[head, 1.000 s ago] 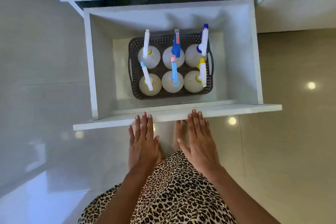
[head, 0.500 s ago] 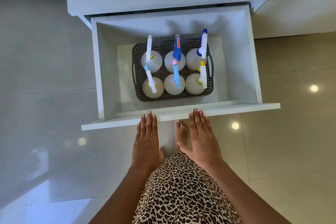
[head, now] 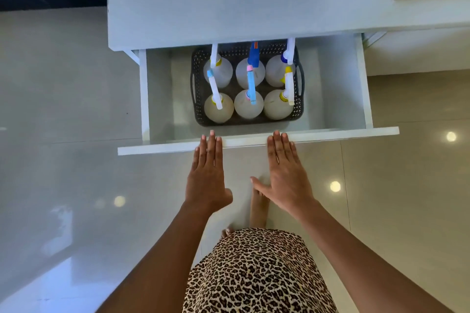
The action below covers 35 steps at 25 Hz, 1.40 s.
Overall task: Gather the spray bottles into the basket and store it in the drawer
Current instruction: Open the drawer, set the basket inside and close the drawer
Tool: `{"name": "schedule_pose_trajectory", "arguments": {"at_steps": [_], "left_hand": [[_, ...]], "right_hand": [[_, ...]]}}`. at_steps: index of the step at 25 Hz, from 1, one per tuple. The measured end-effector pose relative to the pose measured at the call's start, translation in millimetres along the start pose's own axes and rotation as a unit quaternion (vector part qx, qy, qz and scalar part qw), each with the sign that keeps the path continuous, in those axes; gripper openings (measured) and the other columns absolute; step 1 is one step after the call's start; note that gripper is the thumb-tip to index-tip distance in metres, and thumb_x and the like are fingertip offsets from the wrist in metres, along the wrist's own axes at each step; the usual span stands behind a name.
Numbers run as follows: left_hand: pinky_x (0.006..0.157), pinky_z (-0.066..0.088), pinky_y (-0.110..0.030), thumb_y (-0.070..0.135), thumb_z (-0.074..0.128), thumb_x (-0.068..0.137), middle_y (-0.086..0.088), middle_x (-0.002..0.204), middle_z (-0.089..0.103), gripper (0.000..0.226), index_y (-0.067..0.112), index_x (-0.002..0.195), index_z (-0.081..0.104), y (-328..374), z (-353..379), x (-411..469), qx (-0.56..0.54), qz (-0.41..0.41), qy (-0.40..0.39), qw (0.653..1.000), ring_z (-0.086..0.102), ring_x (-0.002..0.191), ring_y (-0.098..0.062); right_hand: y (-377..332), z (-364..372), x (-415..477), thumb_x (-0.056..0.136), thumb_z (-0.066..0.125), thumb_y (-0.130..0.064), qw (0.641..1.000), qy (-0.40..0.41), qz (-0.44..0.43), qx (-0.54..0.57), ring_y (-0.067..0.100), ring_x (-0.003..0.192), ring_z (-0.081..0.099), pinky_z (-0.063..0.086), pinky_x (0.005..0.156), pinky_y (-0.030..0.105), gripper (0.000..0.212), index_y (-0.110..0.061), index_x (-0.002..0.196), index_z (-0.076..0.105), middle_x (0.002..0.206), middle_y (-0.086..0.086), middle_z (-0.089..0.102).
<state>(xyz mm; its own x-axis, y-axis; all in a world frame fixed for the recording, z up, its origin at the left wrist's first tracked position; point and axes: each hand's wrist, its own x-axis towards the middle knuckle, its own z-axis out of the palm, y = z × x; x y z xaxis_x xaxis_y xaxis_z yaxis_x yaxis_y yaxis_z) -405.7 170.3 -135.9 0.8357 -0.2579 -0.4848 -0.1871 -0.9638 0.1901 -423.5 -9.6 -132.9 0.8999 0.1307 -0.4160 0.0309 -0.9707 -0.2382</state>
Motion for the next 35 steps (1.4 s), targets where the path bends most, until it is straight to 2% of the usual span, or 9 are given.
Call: {"name": "schedule_pose_trajectory", "arguments": {"at_steps": [3,10,17,20,23,25,27,32,35], "left_hand": [[0.112,-0.011,-0.038,0.039,0.059,0.072,-0.008,0.143,-0.034,0.112,0.013,0.130,-0.033,-4.0,-13.9,26.1,0.015,-0.009,0.004,1.000,-0.031,0.133,-0.026],[0.111,-0.013,-0.041,0.045,0.057,0.074,-0.011,0.142,-0.034,0.113,0.011,0.130,-0.034,-11.0,-42.8,78.1,0.070,-0.033,0.026,0.997,-0.030,0.132,-0.029],[0.105,-0.024,-0.045,0.053,0.051,0.080,-0.012,0.140,-0.038,0.110,0.008,0.131,-0.036,-24.5,-64.5,128.6,0.169,-0.041,0.069,0.982,-0.037,0.128,-0.029],[0.109,-0.013,-0.046,0.058,0.046,0.082,-0.013,0.142,-0.033,0.106,0.005,0.135,-0.029,-28.3,-71.8,146.9,0.225,-0.036,0.107,0.968,-0.029,0.131,-0.031],[0.112,0.005,-0.046,0.054,0.057,0.078,-0.014,0.151,-0.007,0.104,0.002,0.142,-0.006,-30.7,-92.2,167.8,0.250,-0.033,0.193,0.948,-0.003,0.138,-0.033],[0.112,0.006,-0.045,0.045,0.066,0.075,-0.020,0.153,0.009,0.104,-0.002,0.142,0.002,-35.2,-114.9,193.5,0.217,-0.034,0.223,0.950,0.010,0.140,-0.037],[0.113,0.004,-0.043,0.035,0.069,0.075,-0.026,0.152,0.013,0.101,-0.005,0.141,0.003,-42.8,-131.9,217.7,0.181,-0.006,0.206,0.962,0.012,0.141,-0.040],[0.116,0.004,-0.040,0.021,0.067,0.078,-0.027,0.152,0.009,0.095,-0.005,0.141,0.002,-53.9,-127.1,230.8,0.115,0.021,0.168,0.979,0.008,0.142,-0.039],[0.114,0.011,-0.043,0.016,0.068,0.076,-0.030,0.148,0.021,0.088,-0.008,0.140,0.013,-55.1,-130.5,230.7,0.123,0.044,0.200,0.971,0.019,0.138,-0.042]], "right_hand": [[1.1,-12.7,27.7,0.085,0.041,-0.061,1.000,0.009,0.001,0.007,0.027,0.143,-0.015,-0.008,0.116,0.034,0.096,-0.009,0.140,-0.018,0.150,0.011,-0.021],[6.5,-35.8,82.9,0.085,0.039,-0.062,1.000,0.026,-0.010,0.006,0.027,0.142,-0.018,-0.012,0.113,0.034,0.096,-0.009,0.139,-0.021,0.149,0.010,-0.024],[14.0,-49.7,136.3,0.088,0.036,-0.059,0.999,0.037,-0.019,-0.018,0.027,0.140,-0.022,-0.010,0.117,0.037,0.093,-0.010,0.139,-0.024,0.149,0.009,-0.027],[20.1,-52.7,157.9,0.091,0.035,-0.055,0.997,0.055,-0.027,-0.041,0.025,0.137,-0.026,-0.011,0.116,0.039,0.089,-0.012,0.137,-0.026,0.147,0.007,-0.029],[31.0,-68.8,182.6,0.086,0.053,-0.049,0.981,0.138,-0.048,-0.127,0.028,0.139,-0.009,0.000,0.113,0.046,0.093,-0.007,0.142,-0.010,0.151,0.013,-0.007],[42.2,-88.3,204.7,0.075,0.068,-0.044,0.968,0.179,-0.047,-0.167,0.031,0.139,0.005,0.007,0.113,0.047,0.104,-0.001,0.143,0.002,0.152,0.018,0.012],[55.4,-106.5,227.8,0.069,0.075,-0.037,0.970,0.174,-0.059,-0.161,0.034,0.141,0.012,0.007,0.114,0.045,0.107,0.002,0.143,0.008,0.152,0.022,0.018],[56.4,-104.4,248.6,0.076,0.071,-0.027,0.972,0.174,-0.056,-0.146,0.035,0.141,0.018,0.011,0.117,0.043,0.093,0.003,0.142,0.013,0.152,0.023,0.020],[57.4,-107.7,249.3,0.070,0.073,-0.029,0.965,0.205,-0.057,-0.155,0.036,0.138,0.027,0.018,0.115,0.042,0.094,0.004,0.141,0.021,0.148,0.023,0.029]]}}
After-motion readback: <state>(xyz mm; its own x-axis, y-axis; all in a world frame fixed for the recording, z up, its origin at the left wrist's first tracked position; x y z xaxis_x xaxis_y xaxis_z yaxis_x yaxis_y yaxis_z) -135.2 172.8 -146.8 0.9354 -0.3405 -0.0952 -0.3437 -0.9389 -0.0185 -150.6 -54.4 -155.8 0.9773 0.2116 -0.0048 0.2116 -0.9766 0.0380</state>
